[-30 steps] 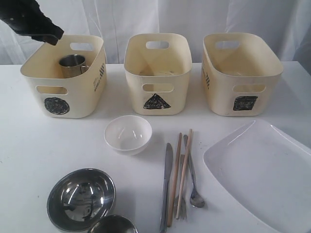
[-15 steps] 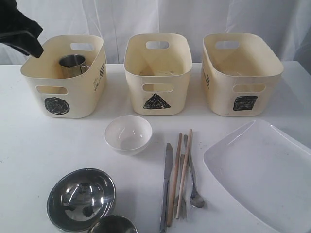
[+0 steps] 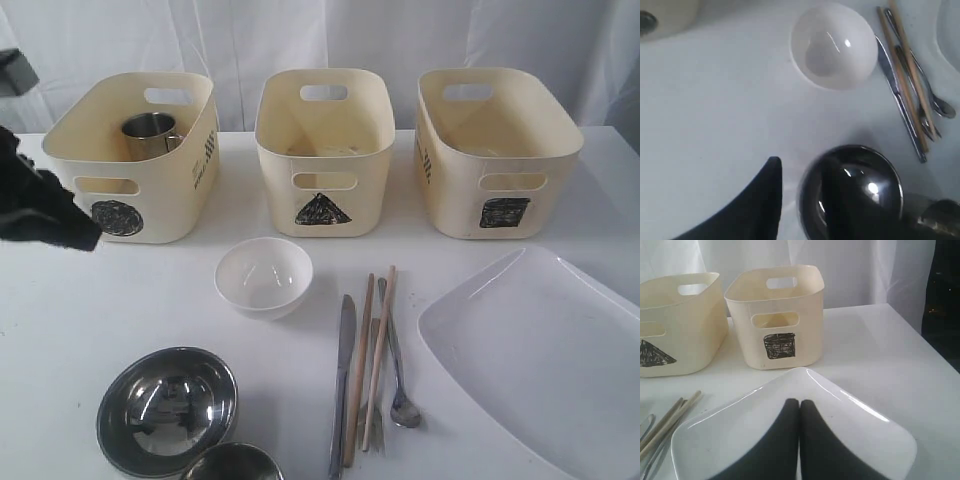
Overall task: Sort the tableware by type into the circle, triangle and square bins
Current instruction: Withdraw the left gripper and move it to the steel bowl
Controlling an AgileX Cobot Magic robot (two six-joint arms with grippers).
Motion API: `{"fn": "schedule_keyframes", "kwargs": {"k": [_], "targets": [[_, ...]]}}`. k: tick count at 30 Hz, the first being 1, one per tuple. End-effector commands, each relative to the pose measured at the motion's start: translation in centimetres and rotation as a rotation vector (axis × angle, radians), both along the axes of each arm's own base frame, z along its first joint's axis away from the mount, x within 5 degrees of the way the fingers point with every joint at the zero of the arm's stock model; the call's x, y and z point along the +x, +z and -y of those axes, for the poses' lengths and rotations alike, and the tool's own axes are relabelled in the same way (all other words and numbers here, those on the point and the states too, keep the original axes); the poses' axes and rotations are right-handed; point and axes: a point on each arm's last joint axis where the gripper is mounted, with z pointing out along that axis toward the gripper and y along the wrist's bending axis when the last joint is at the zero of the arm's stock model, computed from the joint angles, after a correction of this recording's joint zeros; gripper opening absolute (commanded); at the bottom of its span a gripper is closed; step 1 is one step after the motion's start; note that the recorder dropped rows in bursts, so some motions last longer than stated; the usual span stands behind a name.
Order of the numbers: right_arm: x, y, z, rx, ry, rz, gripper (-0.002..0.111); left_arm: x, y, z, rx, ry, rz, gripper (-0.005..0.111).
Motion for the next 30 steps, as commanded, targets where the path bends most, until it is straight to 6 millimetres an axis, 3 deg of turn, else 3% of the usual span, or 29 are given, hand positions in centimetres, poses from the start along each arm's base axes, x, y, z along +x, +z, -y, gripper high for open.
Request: {"fn": "schedule_keyframes", "kwargs": {"k": [1,4,8,13,25,30], "targets": [[0.0,-0.1,0.0,-0.005,0.007,0.005,0.0,-2.1,-3.6,0.4,-0.053,-0.015,-0.077,0.034],[0.0,-0.1,0.0,-0.007,0.007,0.005,0.0,-2.6,-5.3,0.2,-0.035,0.001,-0.096,0.034],[0.0,-0.1,0.0,-0.007,0.007,0.005,0.0,-2.8,-5.8,0.2,-0.043,0.003,-0.09,0.034],[0.0,-0.1,0.0,-0.007,0.007,0.005,0.0,-2.6,-5.3,0.7,-0.114,-0.008,-0.06,0.058],[0.0,-0.1,0.0,-0.007,0.007,0.005,0.0,-2.5,-5.4,0.7,-0.108,-0.003,-0.054,0.058],[0.0,-0.1,0.0,-0.007,0.007,0.005,0.0,-2.9,-6.3,0.6,-0.102,0.01,-0.076,0.058]]}}
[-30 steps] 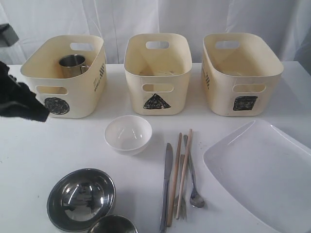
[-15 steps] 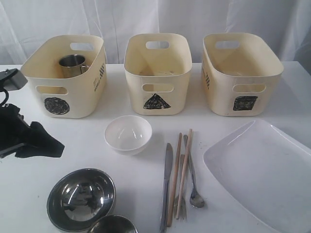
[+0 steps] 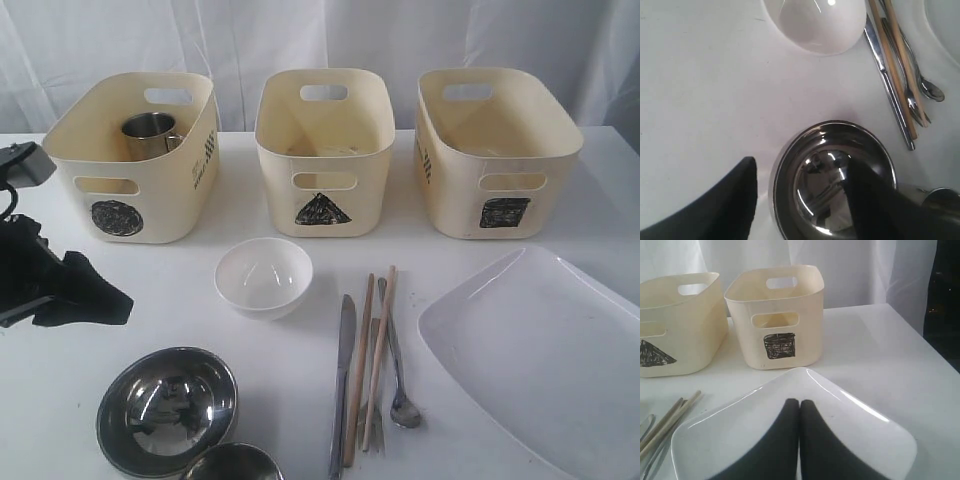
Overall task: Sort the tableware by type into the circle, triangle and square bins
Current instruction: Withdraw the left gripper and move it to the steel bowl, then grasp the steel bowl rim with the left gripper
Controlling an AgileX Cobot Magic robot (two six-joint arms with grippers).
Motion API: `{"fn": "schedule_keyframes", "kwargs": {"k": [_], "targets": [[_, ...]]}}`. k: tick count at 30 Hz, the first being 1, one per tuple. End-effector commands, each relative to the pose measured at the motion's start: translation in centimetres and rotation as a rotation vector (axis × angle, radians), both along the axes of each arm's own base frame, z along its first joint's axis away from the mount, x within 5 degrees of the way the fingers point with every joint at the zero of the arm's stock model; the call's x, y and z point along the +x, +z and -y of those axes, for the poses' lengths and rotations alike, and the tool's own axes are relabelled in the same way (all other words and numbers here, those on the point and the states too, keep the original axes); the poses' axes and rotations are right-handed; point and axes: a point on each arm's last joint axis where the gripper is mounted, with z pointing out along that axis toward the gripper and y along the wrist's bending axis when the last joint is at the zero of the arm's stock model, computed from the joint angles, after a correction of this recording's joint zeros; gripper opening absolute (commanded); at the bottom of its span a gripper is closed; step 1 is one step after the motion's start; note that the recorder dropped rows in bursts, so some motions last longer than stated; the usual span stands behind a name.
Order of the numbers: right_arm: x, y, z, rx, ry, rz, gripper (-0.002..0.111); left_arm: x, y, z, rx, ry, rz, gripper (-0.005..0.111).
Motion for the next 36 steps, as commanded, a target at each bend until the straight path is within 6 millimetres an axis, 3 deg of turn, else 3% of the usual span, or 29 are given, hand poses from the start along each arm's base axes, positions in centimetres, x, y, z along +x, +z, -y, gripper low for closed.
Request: {"fn": "schedule_keyframes", "kwargs": {"k": [1,9,14,36], "targets": [[0.0,-0.1,0.0,-0.007,0.007,0.005,0.0,-0.8,-1.0,0.0,-0.008,0.005,-0.03,0.058],[0.0,-0.1,0.0,-0.007,0.007,0.005,0.0,-1.4,-2.5,0.0,-0.031,0.026,-0.036,0.058],[0.0,-0.1,0.0,-0.007,0.007,0.005,0.0,-1.4,-2.4,0.1,-0.045,0.03,-0.031,0.058],[0.0,-0.1,0.0,-0.007,0.007,0.007,0.0,0.0,-6.2,0.7,-0.021,-0.112,-0.106,0.058]]}}
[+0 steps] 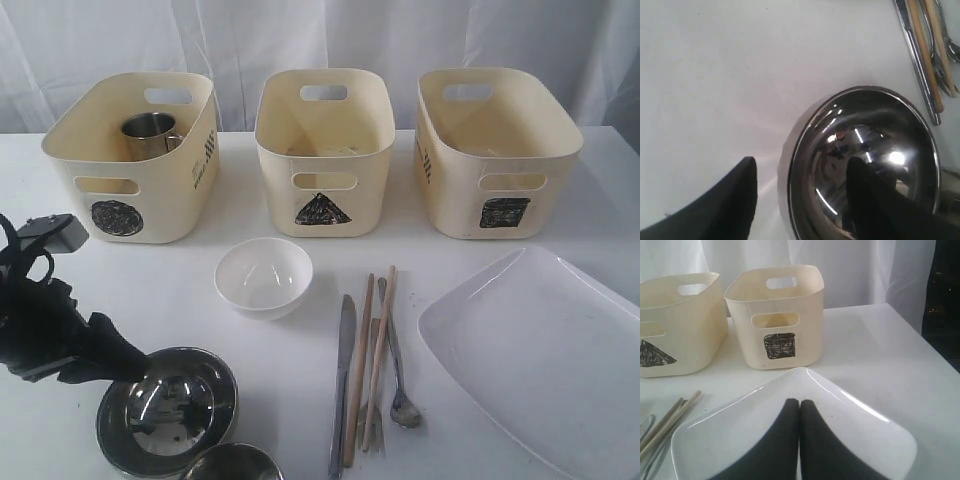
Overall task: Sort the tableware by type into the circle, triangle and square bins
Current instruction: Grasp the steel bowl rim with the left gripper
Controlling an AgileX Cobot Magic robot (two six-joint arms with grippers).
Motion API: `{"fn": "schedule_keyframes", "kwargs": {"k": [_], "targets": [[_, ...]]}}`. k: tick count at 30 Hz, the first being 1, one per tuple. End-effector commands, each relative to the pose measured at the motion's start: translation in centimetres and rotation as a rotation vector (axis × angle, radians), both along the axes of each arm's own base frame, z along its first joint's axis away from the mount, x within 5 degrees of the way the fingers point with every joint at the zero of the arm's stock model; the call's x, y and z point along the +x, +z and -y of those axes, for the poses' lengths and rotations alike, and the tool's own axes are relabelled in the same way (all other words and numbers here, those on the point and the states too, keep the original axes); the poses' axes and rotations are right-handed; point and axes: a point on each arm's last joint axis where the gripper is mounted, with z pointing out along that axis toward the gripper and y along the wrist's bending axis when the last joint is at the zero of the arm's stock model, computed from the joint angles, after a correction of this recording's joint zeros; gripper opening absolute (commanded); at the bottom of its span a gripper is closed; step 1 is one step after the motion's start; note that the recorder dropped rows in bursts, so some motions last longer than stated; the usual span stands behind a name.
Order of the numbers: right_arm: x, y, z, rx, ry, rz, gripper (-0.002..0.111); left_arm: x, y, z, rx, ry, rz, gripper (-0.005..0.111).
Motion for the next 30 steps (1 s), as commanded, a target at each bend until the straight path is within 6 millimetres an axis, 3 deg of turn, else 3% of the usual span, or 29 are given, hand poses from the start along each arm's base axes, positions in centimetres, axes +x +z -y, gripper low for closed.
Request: {"fn": "schedule_keyframes", "kwargs": {"k": [1,12,19,30], "targets": [[0.0,-0.1,0.0,-0.007,0.007,0.007,0.0,-0.4,-0.2,0.3,-0.02,-0.065,-0.004,0.058],[0.0,-0.1,0.0,-0.007,0.007,0.007,0.0,-0.6,-0.2,0.4,-0.03,-0.096,-0.007,0.058],[0.0,-0.1,0.0,-0.007,0.007,0.007,0.0,-0.8,-0.3,1.6,0.011,-0.148,0.036,0.058],[0.0,-0.1,0.0,-0.007,0.007,0.007,0.0,-0.8,-0.6,1.3,0.061,-0.153,0.037,0.058]]}}
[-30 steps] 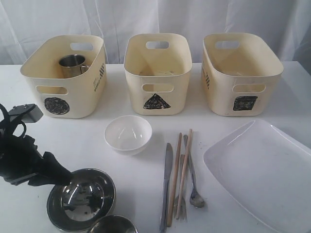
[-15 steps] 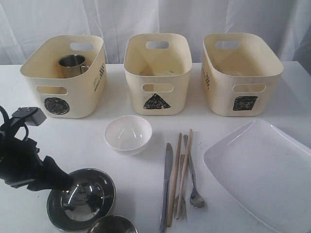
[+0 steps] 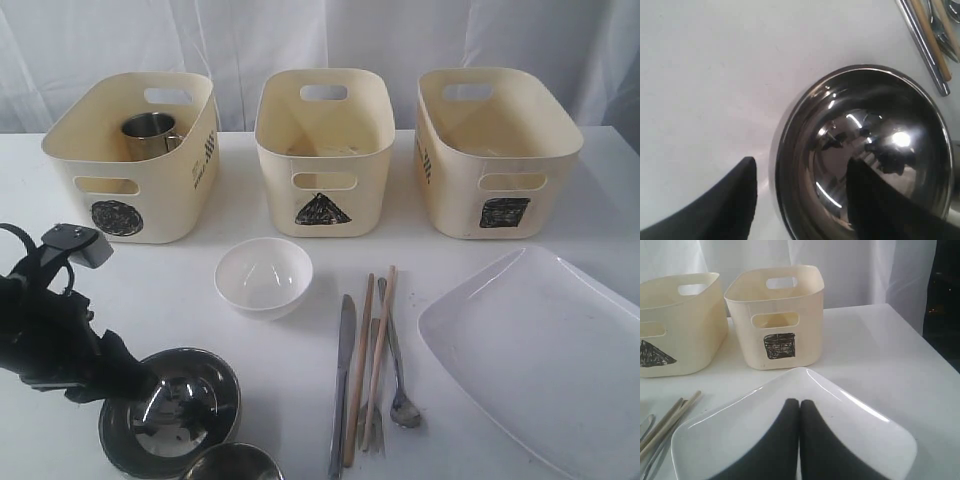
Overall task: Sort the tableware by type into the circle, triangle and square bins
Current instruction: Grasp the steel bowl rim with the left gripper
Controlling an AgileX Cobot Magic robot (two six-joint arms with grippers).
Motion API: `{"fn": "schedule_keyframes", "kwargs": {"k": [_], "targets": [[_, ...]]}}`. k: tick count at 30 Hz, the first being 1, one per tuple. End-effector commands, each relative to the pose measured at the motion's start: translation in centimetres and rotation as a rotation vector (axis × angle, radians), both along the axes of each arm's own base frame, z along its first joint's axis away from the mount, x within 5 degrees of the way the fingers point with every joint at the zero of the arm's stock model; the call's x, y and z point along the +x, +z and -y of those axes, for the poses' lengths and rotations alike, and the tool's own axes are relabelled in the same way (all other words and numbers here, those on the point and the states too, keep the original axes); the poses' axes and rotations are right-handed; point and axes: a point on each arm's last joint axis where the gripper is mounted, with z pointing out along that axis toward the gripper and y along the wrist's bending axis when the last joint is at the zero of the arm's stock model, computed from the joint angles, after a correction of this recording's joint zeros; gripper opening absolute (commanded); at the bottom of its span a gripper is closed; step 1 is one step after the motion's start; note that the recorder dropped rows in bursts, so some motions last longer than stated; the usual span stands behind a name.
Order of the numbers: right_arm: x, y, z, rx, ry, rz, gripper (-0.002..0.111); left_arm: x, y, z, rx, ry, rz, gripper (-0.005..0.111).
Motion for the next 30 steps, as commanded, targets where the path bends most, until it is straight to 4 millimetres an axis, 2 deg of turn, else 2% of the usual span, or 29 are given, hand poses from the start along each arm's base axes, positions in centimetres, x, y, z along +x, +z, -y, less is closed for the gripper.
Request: {"fn": "schedule_keyframes", "kwargs": {"k": [1,7,16,23,25,30], "targets": [[0.0,-0.1,0.0,-0.007,0.007,0.007,0.0,-0.3,-0.2,0.1,0.004,-0.011,-0.02,0.058],[0.0,-0.1,0.0,-0.007,0.007,0.007,0.0,-0.1,-0.3,0.0,0.013,0.001,-0.012,0.058],[0.0,-0.1,0.0,-0.007,0.007,0.007,0.0,0.2,-1.7,0.4,0.004,0.019,-0.074,0.058],[0.0,-0.1,0.0,-0.007,0.007,0.007,0.0,0.3,-1.8,0.3,0.01,0.026,-0.067,0.056],[0.0,-0.1,0.0,-0.007,0.007,0.007,0.0,0.4,-1.8,0.3,0.013,0.03,-0.062,0.05],[0.0,-0.1,0.0,-0.007,0.007,0.007,0.0,0.4,-1.8,0.3,0.015,0.034,-0.06,0.016]]}}
